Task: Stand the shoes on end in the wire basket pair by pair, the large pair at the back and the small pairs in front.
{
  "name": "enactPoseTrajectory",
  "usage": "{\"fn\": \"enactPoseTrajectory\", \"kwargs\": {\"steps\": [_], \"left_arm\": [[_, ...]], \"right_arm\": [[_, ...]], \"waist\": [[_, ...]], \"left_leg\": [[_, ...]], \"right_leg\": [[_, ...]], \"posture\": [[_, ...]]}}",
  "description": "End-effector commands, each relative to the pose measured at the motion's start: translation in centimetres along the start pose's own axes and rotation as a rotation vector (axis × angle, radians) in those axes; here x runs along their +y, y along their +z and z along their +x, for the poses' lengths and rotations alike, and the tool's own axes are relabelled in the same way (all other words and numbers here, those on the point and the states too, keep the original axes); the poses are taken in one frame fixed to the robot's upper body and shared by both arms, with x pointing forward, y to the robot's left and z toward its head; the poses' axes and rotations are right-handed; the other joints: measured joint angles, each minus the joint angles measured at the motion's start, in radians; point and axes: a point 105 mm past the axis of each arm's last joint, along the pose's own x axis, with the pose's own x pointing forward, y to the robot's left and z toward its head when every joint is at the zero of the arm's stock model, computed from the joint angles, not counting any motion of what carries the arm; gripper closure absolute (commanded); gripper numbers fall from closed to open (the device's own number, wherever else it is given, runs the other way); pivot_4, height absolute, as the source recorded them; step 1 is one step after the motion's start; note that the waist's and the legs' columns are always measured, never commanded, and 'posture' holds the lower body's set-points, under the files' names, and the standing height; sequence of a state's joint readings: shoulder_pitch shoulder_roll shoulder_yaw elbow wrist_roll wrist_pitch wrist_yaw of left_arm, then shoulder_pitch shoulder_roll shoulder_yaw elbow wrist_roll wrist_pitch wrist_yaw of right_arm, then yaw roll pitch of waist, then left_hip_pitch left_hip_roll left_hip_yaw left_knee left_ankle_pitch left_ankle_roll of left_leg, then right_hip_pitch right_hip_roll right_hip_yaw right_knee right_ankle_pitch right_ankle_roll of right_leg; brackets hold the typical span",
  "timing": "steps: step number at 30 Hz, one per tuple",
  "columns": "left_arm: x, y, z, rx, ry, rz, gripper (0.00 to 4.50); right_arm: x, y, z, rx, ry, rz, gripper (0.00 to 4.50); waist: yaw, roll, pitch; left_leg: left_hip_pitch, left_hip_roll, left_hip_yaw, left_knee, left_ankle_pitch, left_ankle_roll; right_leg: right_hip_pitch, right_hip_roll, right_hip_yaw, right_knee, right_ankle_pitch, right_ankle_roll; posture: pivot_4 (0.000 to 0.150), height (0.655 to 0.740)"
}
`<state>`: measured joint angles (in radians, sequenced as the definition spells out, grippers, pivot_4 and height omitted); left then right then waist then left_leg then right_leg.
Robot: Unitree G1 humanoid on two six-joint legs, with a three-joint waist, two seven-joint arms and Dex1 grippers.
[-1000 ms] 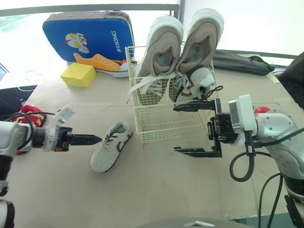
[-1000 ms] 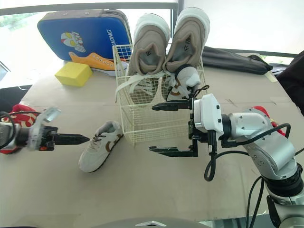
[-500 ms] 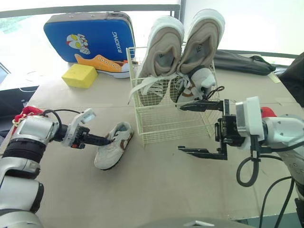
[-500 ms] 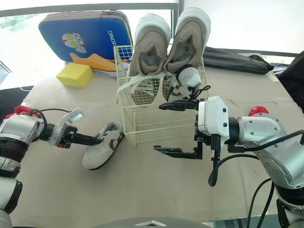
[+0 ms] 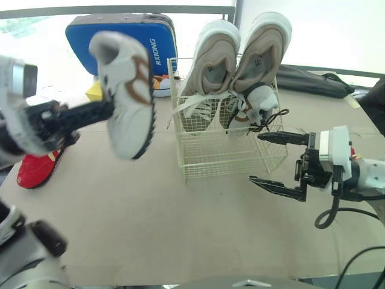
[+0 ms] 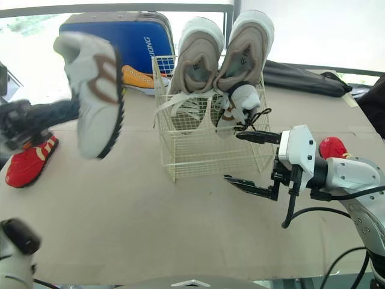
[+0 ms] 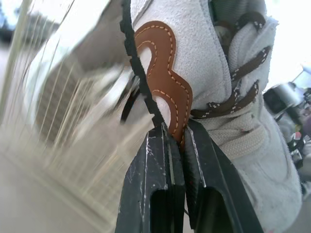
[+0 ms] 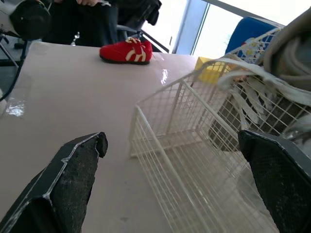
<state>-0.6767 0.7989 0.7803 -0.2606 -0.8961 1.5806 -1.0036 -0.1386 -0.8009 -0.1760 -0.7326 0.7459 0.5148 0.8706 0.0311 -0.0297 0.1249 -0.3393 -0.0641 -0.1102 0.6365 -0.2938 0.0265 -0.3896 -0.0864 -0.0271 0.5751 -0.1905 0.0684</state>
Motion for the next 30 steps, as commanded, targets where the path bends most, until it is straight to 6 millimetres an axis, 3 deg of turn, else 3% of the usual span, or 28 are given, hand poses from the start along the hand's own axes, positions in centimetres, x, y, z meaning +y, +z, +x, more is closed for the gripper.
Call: {"fn": "enactPoseTrajectory", "kwargs": {"steps": [1,4,8,12,17,26,30], "left_arm": [[0.1,1.9,5.3,-0.112,0.121,0.289,4.43],[0.2,0.5,8.6,-0.160,0.200,0.493,4.43],[0.2,-1.4,10.5,-0.231,0.233,0.677,4.43],[0.6,-2.1,11.3,-0.282,0.303,0.894,4.43],[1.6,-5.1,11.1,-0.222,0.349,1.126,4.43],[2.4,-11.5,12.5,-0.073,0.307,1.156,4.43],[3.1,-13.3,12.0,0.024,0.297,1.022,4.43]], "right_arm": [[-0.8,0.8,-1.3,0.012,-0.069,-0.070,0.00],[-1.1,0.6,-1.9,0.037,-0.117,-0.074,0.00],[-1.1,0.5,-2.5,0.053,-0.171,-0.077,0.00],[-0.9,0.7,-3.3,0.071,-0.224,-0.084,0.00],[-0.6,0.8,-3.5,0.077,-0.249,-0.088,0.00],[-0.5,1.1,-3.2,0.071,-0.255,-0.091,0.00],[-0.6,1.2,-2.9,0.064,-0.236,-0.087,0.00]], "waist": [[0.008,-0.001,0.001],[0.009,-0.002,0.000],[0.003,-0.002,-0.001],[0.023,-0.002,-0.003],[0.029,-0.001,-0.003],[0.038,0.001,-0.003],[0.036,0.006,-0.009]], "left_leg": [[0.000,0.000,-0.002,0.000,0.001,-0.002],[-0.001,-0.001,-0.004,0.000,0.002,-0.005],[-0.001,-0.001,0.003,-0.003,0.002,-0.004],[-0.004,0.001,0.002,-0.003,0.002,-0.004],[-0.004,-0.001,0.003,0.000,-0.001,0.002],[-0.003,-0.001,0.003,0.001,0.001,0.008],[-0.002,-0.001,0.003,0.001,0.001,0.008]], "right_leg": [[0.001,0.000,0.000,0.000,0.000,0.000],[0.004,-0.002,0.003,-0.002,0.003,-0.005],[0.000,-0.002,0.011,-0.004,0.003,-0.006],[-0.002,-0.001,0.010,-0.004,0.003,-0.007],[0.000,-0.001,0.011,-0.004,0.001,-0.008],[0.000,0.002,0.010,-0.004,0.004,-0.004],[0.001,0.002,0.006,-0.003,0.001,0.000]], "posture": [[0.150,0.7400],[0.150,0.7400],[0.150,0.7400],[0.150,0.7400],[0.150,0.7400],[0.150,0.7400],[0.150,0.7400]]}}
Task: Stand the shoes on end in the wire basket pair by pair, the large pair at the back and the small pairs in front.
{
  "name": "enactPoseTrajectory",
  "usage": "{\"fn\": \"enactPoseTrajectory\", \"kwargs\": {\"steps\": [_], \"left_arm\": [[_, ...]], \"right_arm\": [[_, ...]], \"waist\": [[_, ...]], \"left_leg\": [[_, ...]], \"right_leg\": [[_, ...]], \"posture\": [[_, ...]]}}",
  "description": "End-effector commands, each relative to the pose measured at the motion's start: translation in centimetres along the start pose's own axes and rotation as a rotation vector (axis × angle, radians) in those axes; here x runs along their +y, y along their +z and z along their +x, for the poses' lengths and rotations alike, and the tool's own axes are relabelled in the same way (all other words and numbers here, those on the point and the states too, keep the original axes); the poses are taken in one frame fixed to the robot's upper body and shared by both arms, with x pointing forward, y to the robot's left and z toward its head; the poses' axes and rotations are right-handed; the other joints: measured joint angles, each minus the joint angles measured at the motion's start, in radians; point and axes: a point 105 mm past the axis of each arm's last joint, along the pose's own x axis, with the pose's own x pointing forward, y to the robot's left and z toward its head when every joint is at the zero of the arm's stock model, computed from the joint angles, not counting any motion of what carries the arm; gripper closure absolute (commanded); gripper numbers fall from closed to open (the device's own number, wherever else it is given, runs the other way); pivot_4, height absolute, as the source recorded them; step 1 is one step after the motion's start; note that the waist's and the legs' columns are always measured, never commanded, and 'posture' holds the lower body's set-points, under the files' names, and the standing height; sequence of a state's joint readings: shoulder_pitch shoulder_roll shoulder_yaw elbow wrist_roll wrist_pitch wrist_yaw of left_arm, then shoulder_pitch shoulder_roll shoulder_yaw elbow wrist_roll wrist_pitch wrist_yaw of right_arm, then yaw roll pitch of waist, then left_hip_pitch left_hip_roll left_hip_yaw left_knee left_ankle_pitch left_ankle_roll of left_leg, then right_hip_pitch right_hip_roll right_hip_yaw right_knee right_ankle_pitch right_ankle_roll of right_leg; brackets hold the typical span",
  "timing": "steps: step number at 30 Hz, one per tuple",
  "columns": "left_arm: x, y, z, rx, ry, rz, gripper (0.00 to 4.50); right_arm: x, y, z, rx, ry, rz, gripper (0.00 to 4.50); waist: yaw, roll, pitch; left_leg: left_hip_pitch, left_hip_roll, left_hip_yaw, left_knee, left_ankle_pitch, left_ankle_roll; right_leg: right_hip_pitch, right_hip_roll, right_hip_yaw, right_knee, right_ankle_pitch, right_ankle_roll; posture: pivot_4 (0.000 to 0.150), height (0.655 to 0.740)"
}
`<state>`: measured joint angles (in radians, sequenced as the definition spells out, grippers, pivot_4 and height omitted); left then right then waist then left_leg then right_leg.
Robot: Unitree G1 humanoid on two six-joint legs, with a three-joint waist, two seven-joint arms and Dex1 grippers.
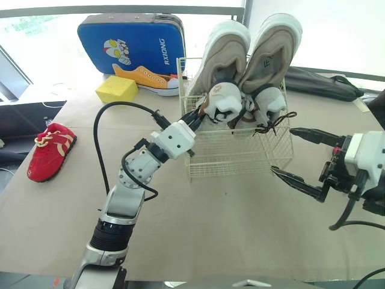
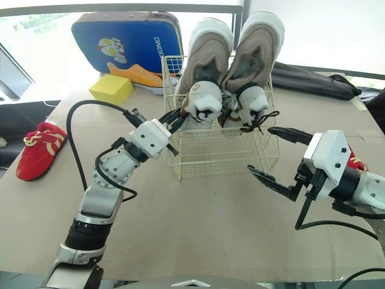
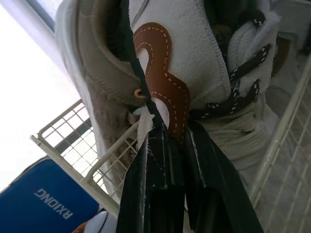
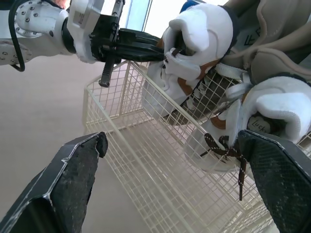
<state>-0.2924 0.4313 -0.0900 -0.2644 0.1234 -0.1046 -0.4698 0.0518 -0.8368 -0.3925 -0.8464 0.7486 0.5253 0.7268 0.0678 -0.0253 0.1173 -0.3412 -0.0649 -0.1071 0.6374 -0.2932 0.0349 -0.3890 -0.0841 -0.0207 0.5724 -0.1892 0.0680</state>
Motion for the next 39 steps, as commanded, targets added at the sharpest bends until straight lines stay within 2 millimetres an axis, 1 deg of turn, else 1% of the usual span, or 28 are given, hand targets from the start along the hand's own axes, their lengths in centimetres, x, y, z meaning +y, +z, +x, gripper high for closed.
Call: {"fn": "enactPoseTrajectory", "kwargs": {"steps": [1,2,3,4,5,6,8,9,11,13,16,18,20,21,23,25,26,28,31,33,35,36,37,38,39], "left_arm": [[-1.5,-1.9,-1.0,0.116,-0.067,-0.117,4.06],[-1.3,-2.0,-1.3,0.136,-0.063,-0.147,3.60],[-1.2,-2.0,-1.5,0.149,-0.061,-0.165,3.32],[-1.0,-1.9,-1.9,0.158,-0.052,-0.182,2.87],[-0.7,-1.7,-2.4,0.167,-0.046,-0.202,2.31],[-0.5,-1.5,-2.8,0.172,-0.042,-0.223,1.93],[0.5,-0.6,-3.8,0.161,-0.004,-0.250,0.93],[1.4,-0.2,-4.4,0.153,0.025,-0.265,0.47],[2.7,0.9,-5.6,0.116,0.047,-0.315,0.47],[3.5,1.4,-6.5,0.101,0.064,-0.368,0.47],[5.3,0.1,-8.9,0.192,0.088,-0.538,0.47],[6.2,-0.8,-10.0,0.246,0.082,-0.639,0.47],[5.9,-0.9,-10.5,0.275,0.016,-0.732,0.47],[5.4,-0.4,-10.5,0.277,-0.045,-0.758,0.47],[4.5,1.1,-10.2,0.256,-0.165,-0.807,0.47],[3.6,3.6,-9.5,0.204,-0.321,-0.808,0.47],[3.3,4.5,-9.3,0.189,-0.373,-0.792,0.47],[2.9,6.1,-8.9,0.150,-0.465,-0.774,0.47],[1.8,8.3,-8.3,0.108,-0.611,-0.807,0.47],[1.0,9.0,-7.7,0.089,-0.687,-0.811,0.47],[0.1,9.3,-7.0,0.074,-0.736,-0.808,0.47],[-0.3,9.4,-6.7,0.072,-0.748,-0.803,0.47],[-0.7,9.1,-6.6,0.074,-0.770,-0.808,0.22],[-1.1,9.1,-6.4,0.075,-0.787,-0.811,0.22],[-1.4,9.0,-6.0,0.063,-0.803,-0.813,0.22]], "right_arm": [[0.1,0.8,0.2,-0.022,0.016,-0.028,0.00],[0.0,0.8,0.3,-0.024,0.019,-0.027,0.00],[0.0,0.8,0.3,-0.024,0.022,-0.026,0.00],[-0.1,0.8,0.4,-0.026,0.026,-0.025,0.00],[-0.1,0.7,0.5,-0.028,0.032,-0.024,0.00],[-0.1,0.7,0.6,-0.030,0.039,-0.023,0.00],[-0.2,0.7,0.8,-0.041,0.052,-0.021,0.00],[-0.2,0.7,1.0,-0.047,0.061,-0.019,0.00],[-0.3,0.6,1.3,-0.059,0.081,-0.015,0.00],[-0.3,0.6,1.6,-0.068,0.097,-0.012,0.00],[-0.3,0.7,2.2,-0.093,0.132,-0.006,0.00],[-0.4,0.7,2.6,-0.106,0.146,0.004,0.00],[-0.5,0.4,3.0,-0.105,0.148,0.011,0.00],[-0.6,0.2,3.0,-0.097,0.143,0.017,0.00],[-1.1,-0.4,2.7,-0.062,0.104,0.038,0.00],[-1.9,-1.5,1.3,0.013,0.007,0.060,0.00],[-2.2,-1.9,0.7,0.039,-0.037,0.074,0.00],[-2.6,-2.5,-1.0,0.089,-0.130,0.083,0.00],[-2.7,-3.6,-4.6,0.194,-0.286,0.101,0.00],[-2.7,-5.1,-7.1,0.293,-0.390,0.163,0.00],[-3.0,-7.1,-9.3,0.408,-0.477,0.244,0.00],[-3.1,-7.7,-10.1,0.439,-0.499,0.270,0.00],[-3.5,-8.5,-10.8,0.477,-0.549,0.291,0.00],[-3.8,-9.1,-11.5,0.501,-0.583,0.303,0.00],[-4.1,-10.1,-11.9,0.534,-0.627,0.316,0.00]], "waist": [[-0.003,0.002,-0.002],[-0.004,0.002,-0.002],[-0.005,0.003,-0.002],[-0.006,0.003,-0.002],[-0.006,0.003,-0.002],[-0.008,0.004,-0.002],[-0.014,0.005,0.000],[-0.014,0.005,0.001],[-0.020,0.004,0.003],[-0.024,0.004,0.003],[-0.029,0.004,0.004],[-0.031,0.003,0.005],[-0.030,0.004,0.005],[-0.029,0.003,0.005],[-0.029,0.002,0.006],[-0.028,0.002,0.006],[-0.025,-0.002,0.007],[-0.021,0.000,0.007],[-0.023,0.004,0.006],[-0.025,0.004,0.005],[-0.028,0.003,0.005],[-0.032,0.003,0.005],[-0.033,0.003,0.006],[-0.036,0.003,0.006],[-0.037,0.003,0.006]], "left_leg": [[0.000,0.000,0.000,0.000,0.000,0.000],[0.002,0.000,0.000,0.000,-0.001,0.001],[0.002,0.000,0.000,0.000,-0.001,0.001],[0.003,0.000,0.000,0.000,-0.001,0.002],[0.004,0.000,0.000,0.000,-0.001,0.002],[0.004,0.001,0.000,-0.001,-0.001,0.002],[0.004,0.001,0.000,-0.001,-0.001,0.002],[0.004,0.001,0.000,-0.001,-0.001,0.002],[0.004,0.001,-0.001,-0.001,-0.001,0.002],[0.004,0.001,-0.002,-0.001,-0.001,0.002],[0.003,0.001,-0.003,-0.001,-0.001,0.002],[0.004,0.001,-0.004,-0.001,-0.001,0.002],[0.004,0.001,-0.004,-0.001,-0.001,0.002],[0.004,0.001,-0.005,-0.001,-0.001,0.002],[0.004,0.001,-0.005,-0.001,-0.001,0.002],[0.003,0.000,-0.006,-0.001,-0.001,0.002],[0.003,0.000,-0.005,-0.001,-0.001,0.001],[0.000,0.000,-0.009,-0.001,0.001,-0.003],[0.001,-0.001,-0.007,-0.002,-0.002,-0.007],[0.001,-0.001,-0.008,-0.002,-0.003,-0.004],[0.002,-0.001,-0.007,-0.002,-0.004,-0.003],[0.002,-0.001,-0.006,-0.002,-0.004,-0.003],[0.003,-0.001,-0.003,-0.002,-0.004,-0.003],[0.002,-0.001,-0.001,-0.002,-0.004,-0.003],[0.003,0.000,0.001,-0.003,-0.004,-0.003]], "right_leg": [[0.001,0.000,0.000,0.000,0.000,0.000],[0.003,0.000,-0.001,0.000,0.000,0.000],[0.003,0.000,-0.001,0.000,0.000,0.000],[0.003,0.000,-0.001,0.000,0.000,0.000],[0.004,0.001,-0.001,0.000,0.000,0.000],[0.004,0.001,-0.001,0.000,0.000,0.000],[0.004,0.001,-0.001,-0.001,-0.001,0.000],[0.004,0.001,-0.001,-0.001,-0.001,-0.001],[0.004,0.001,-0.002,-0.001,-0.002,-0.003],[0.004,0.001,-0.003,-0.001,-0.002,-0.003],[0.004,0.001,-0.004,-0.001,-0.002,-0.002],[0.003,0.002,-0.005,-0.001,-0.002,-0.002],[0.004,0.003,-0.005,-0.001,-0.002,-0.002],[0.004,0.003,-0.005,-0.001,-0.002,-0.002],[0.004,0.002,-0.005,-0.001,-0.003,-0.003],[0.004,0.002,-0.005,-0.001,-0.003,-0.004],[0.004,0.002,-0.004,-0.001,-0.003,-0.004],[0.003,0.002,-0.006,-0.001,-0.002,-0.004],[0.003,0.000,-0.004,-0.001,-0.002,-0.004],[0.003,0.001,-0.005,-0.001,-0.003,-0.004],[0.003,0.001,-0.004,-0.001,-0.003,-0.004],[0.004,0.002,-0.002,-0.001,-0.003,-0.003],[0.005,0.002,0.000,-0.001,-0.003,-0.003],[0.006,0.002,0.003,-0.001,-0.003,-0.003],[0.007,0.002,0.005,-0.001,-0.003,-0.003]], "posture": [[0.150,0.7400],[0.150,0.7400],[0.150,0.7400],[0.150,0.7400],[0.150,0.7400],[0.150,0.7400],[0.150,0.7400],[0.150,0.7400],[0.150,0.7400],[0.150,0.7400],[0.150,0.7400],[0.150,0.7400],[0.150,0.7400],[0.150,0.7400],[0.150,0.7400],[0.150,0.7400],[0.150,0.7400],[0.150,0.7400],[0.150,0.7400],[0.150,0.7400],[0.150,0.7400],[0.150,0.7400],[0.150,0.7400],[0.150,0.7400],[0.150,0.7400]]}}
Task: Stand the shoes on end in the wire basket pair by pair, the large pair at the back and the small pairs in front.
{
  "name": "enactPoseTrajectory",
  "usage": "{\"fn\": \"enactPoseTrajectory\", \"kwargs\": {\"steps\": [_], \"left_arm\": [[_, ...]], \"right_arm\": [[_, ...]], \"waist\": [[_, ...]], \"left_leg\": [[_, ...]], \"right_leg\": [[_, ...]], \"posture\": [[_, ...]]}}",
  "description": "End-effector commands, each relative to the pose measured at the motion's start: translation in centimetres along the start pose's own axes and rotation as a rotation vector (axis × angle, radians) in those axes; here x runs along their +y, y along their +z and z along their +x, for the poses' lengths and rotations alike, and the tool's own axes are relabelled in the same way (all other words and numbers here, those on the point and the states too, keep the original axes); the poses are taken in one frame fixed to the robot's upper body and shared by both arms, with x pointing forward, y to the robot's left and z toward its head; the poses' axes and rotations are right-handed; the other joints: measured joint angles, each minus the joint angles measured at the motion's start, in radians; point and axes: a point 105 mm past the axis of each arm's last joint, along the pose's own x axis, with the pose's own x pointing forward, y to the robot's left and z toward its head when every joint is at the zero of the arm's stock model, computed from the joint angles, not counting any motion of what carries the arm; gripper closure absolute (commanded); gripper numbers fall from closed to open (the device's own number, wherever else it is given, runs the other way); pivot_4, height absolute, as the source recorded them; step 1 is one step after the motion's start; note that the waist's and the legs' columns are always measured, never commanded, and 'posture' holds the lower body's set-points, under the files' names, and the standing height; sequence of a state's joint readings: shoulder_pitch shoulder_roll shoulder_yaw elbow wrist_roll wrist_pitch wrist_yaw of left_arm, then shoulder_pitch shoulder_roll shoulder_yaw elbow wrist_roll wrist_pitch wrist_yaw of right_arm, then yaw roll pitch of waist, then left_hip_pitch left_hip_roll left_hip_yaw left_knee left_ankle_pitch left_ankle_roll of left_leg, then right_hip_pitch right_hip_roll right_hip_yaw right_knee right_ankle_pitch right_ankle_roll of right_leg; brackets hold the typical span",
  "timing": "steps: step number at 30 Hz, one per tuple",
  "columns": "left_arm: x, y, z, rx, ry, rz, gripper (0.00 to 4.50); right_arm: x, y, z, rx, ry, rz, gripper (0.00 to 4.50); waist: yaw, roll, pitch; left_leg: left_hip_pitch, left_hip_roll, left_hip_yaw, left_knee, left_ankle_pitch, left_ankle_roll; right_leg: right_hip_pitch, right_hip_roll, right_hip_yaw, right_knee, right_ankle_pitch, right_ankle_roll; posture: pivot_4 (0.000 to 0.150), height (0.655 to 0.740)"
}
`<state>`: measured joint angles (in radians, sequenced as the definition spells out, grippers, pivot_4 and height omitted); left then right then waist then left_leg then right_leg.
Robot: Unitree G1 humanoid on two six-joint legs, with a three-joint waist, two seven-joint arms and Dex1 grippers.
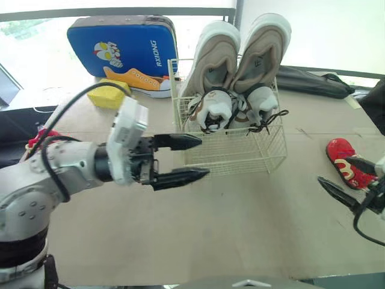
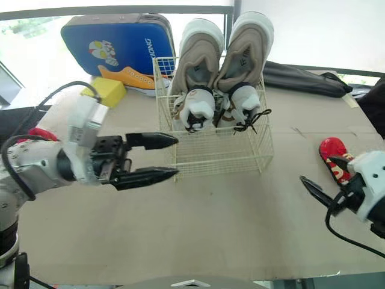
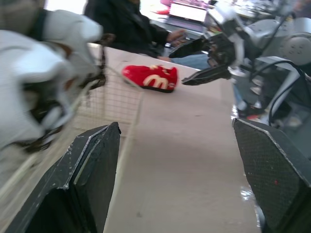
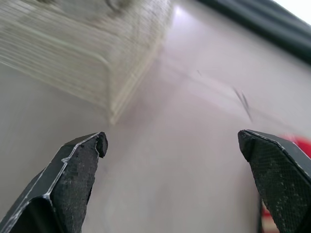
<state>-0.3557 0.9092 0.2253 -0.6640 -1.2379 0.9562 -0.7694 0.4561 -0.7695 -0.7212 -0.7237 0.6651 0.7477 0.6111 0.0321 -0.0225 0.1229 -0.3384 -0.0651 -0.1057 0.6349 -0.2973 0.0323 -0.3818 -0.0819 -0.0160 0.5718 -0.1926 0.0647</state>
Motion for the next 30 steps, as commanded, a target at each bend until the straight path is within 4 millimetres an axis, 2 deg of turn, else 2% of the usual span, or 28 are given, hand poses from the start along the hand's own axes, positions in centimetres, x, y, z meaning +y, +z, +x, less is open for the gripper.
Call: {"fn": "enactPoseTrajectory", "kwargs": {"steps": [1,5,9,17,19,21,23,26,30], "left_arm": [[0.0,-0.1,1.3,-0.004,-0.056,0.029,0.22],[0.1,-0.7,3.5,-0.006,-0.119,0.038,0.22],[0.1,-0.8,4.5,-0.008,-0.148,0.046,0.22],[0.2,-1.3,4.3,-0.013,-0.143,0.054,0.22],[0.4,-1.4,4.2,-0.023,-0.129,0.058,0.22],[0.5,-1.5,4.2,-0.031,-0.120,0.059,0.22],[0.4,-1.7,4.2,-0.040,-0.126,0.049,0.22],[0.5,-1.9,4.2,-0.052,-0.128,0.045,0.22],[0.7,-1.8,4.7,-0.071,-0.145,0.051,0.22]], "right_arm": [[-2.7,-1.4,0.0,0.065,-0.157,0.018,0.00],[-5.7,-4.5,1.6,0.166,-0.354,0.047,0.00],[-8.2,-6.2,2.7,0.225,-0.453,0.164,0.00],[-9.5,-7.1,2.2,0.255,-0.548,0.219,0.00],[-9.2,-5.6,2.2,0.161,-0.529,0.202,0.00],[-8.6,-3.1,2.1,0.036,-0.493,0.152,0.00],[-8.2,-1.9,1.6,-0.010,-0.485,0.108,0.00],[-7.5,-1.8,0.8,-0.011,-0.473,0.077,0.00],[-7.7,-2.7,0.2,0.021,-0.509,0.112,0.00]], "waist": [[-0.002,0.000,0.000],[-0.003,-0.002,0.001],[-0.004,0.000,0.002],[0.002,-0.002,0.000],[0.004,-0.003,0.000],[0.005,-0.002,0.001],[0.004,0.002,0.002],[0.006,0.001,0.002],[0.006,0.001,0.002]], "left_leg": [[0.000,0.000,0.000,0.000,0.000,0.000],[0.005,0.000,0.001,0.000,0.000,0.000],[0.005,0.000,0.003,0.000,0.003,0.000],[0.005,0.001,0.002,-0.001,0.002,0.005],[0.006,0.001,0.002,-0.001,0.002,0.005],[0.006,0.001,0.002,-0.001,0.002,0.006],[0.006,0.001,0.002,-0.001,0.002,0.006],[0.006,0.001,0.002,-0.001,0.002,0.006],[0.006,0.001,0.002,-0.001,0.002,0.006]], "right_leg": [[0.000,0.000,0.001,0.000,0.000,0.000],[-0.001,0.001,0.001,-0.001,0.000,0.000],[-0.001,0.001,0.004,-0.002,0.000,0.000],[0.000,0.002,0.004,-0.002,0.000,0.000],[0.000,0.001,0.004,-0.002,0.000,0.000],[0.000,0.002,0.004,-0.002,0.000,0.000],[0.000,0.002,0.004,-0.002,0.000,0.000],[0.000,0.002,0.003,-0.002,0.000,0.000],[0.000,0.002,0.003,-0.002,0.000,0.000]], "posture": [[0.150,0.7400],[0.150,0.7400],[0.150,0.7400],[0.150,0.7400],[0.150,0.7400],[0.150,0.7400],[0.150,0.7400],[0.150,0.7400],[0.150,0.7400]]}}
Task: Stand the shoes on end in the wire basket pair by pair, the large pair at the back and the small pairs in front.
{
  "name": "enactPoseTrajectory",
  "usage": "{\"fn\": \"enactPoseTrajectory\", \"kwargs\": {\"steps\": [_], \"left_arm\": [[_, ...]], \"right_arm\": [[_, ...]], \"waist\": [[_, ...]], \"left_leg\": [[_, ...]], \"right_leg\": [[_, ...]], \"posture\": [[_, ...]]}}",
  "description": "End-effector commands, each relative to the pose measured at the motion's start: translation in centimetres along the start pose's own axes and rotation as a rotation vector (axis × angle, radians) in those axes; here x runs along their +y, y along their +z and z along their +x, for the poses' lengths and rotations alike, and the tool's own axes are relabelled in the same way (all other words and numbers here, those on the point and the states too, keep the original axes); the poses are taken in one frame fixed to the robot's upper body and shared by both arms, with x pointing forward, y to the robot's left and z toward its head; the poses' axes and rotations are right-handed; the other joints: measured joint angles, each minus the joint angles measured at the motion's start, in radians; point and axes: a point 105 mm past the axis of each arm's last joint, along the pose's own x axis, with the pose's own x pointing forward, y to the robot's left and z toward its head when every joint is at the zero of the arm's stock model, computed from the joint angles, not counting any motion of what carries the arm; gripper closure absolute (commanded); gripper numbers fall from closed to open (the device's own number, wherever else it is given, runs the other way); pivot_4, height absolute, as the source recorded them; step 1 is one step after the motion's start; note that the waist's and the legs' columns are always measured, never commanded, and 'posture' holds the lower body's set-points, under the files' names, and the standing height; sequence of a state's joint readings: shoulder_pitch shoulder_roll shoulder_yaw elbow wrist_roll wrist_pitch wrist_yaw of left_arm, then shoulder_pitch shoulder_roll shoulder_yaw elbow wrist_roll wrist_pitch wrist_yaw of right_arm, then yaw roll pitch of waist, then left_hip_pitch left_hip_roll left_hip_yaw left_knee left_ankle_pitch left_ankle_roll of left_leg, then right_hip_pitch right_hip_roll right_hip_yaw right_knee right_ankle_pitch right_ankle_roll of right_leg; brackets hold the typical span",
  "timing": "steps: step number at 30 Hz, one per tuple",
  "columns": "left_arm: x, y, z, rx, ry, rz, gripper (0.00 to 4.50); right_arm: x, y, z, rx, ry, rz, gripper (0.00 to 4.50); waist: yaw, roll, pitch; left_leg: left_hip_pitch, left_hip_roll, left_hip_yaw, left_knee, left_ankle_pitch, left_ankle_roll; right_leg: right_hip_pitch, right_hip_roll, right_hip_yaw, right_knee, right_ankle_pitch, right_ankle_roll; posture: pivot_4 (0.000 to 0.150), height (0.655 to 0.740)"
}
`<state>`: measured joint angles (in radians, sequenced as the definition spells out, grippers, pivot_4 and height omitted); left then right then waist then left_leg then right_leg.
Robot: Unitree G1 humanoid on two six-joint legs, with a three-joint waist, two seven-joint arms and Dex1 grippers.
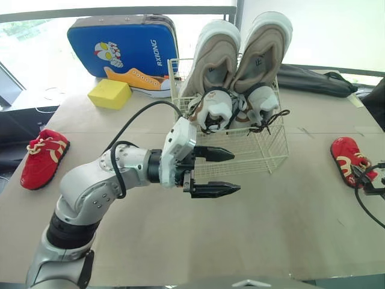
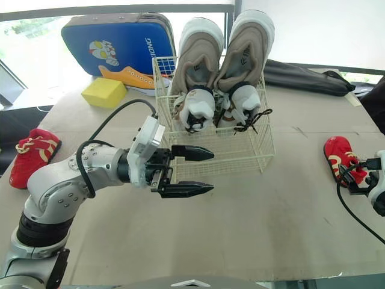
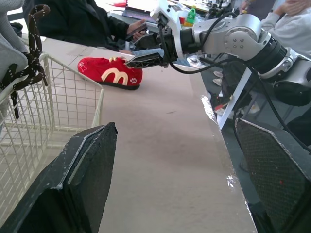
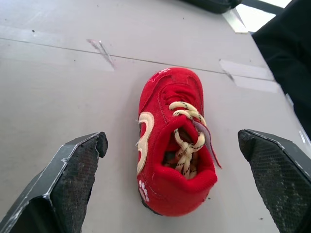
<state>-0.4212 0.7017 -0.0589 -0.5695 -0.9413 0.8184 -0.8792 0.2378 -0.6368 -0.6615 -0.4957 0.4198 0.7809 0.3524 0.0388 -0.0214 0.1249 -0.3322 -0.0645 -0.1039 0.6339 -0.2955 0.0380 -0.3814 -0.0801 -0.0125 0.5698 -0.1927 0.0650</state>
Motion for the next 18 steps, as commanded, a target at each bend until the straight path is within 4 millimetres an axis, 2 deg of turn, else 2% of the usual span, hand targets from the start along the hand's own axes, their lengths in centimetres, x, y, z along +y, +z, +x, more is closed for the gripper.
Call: {"fn": "enactPoseTrajectory", "kwargs": {"steps": [1,5,15,16,18], "left_arm": [[-0.2,0.6,0.3,-0.028,-0.034,0.035,0.22],[-0.3,0.5,0.3,-0.014,-0.057,0.035,0.22],[-0.3,0.6,0.3,0.021,-0.062,0.059,0.22],[-0.3,0.6,0.2,0.023,-0.059,0.061,0.00],[-0.3,0.7,0.2,0.025,-0.052,0.062,0.00]], "right_arm": [[-0.7,0.2,-0.5,0.005,-0.040,-0.009,0.00],[-0.2,-1.3,0.2,0.071,-0.020,0.039,0.00],[-0.2,-2.8,3.4,0.131,-0.019,0.125,0.00],[-0.1,-2.9,3.6,0.137,-0.014,0.133,0.54],[0.0,-3.2,3.8,0.153,-0.007,0.125,1.37]], "waist": [[-0.001,0.000,0.000],[-0.002,0.000,0.000],[-0.002,0.000,0.001],[-0.002,0.000,0.001],[-0.002,0.000,0.001]], "left_leg": [[0.000,0.000,0.000,0.000,0.000,0.000],[0.000,0.000,0.001,0.000,0.000,0.000],[0.001,0.000,0.001,0.000,0.000,0.000],[0.001,0.000,0.001,0.000,0.000,0.000],[0.001,0.000,0.001,0.000,0.000,0.000]], "right_leg": [[0.000,0.000,0.000,0.000,0.000,0.000],[0.000,0.000,0.000,0.000,0.000,0.000],[0.001,0.000,0.000,-0.001,0.000,0.000],[0.001,0.000,0.000,0.000,0.000,0.000],[0.001,0.000,0.000,0.000,0.000,0.000]], "posture": [[0.150,0.7400],[0.150,0.7400],[0.150,0.7400],[0.150,0.7400],[0.150,0.7400]]}}
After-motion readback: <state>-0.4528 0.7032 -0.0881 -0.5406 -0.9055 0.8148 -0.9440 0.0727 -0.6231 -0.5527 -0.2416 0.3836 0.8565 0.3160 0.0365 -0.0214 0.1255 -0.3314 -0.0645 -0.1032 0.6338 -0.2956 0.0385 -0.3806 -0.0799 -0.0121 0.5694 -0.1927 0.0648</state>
